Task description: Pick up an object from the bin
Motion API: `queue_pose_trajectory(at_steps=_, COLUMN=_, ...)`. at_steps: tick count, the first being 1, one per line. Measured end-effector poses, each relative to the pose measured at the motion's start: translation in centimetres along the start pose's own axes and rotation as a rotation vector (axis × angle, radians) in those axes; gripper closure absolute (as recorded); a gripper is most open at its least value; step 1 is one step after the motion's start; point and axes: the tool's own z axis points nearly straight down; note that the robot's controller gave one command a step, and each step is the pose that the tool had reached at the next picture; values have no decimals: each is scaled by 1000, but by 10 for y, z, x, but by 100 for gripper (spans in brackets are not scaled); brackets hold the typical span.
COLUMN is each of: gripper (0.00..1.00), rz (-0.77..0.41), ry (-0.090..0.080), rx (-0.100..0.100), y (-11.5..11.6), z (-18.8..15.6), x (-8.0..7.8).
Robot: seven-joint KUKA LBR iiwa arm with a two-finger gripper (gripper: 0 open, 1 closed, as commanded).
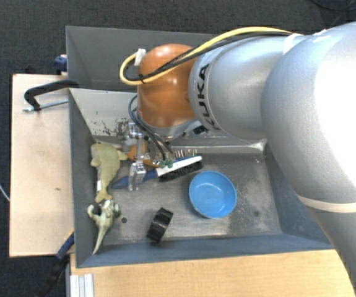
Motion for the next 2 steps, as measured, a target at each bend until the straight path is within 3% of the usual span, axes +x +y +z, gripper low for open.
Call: queue_pose_trajectory(at_steps=2, gripper=0, rz=73, ry=0, rx=-1, y=0, z=2, x=0)
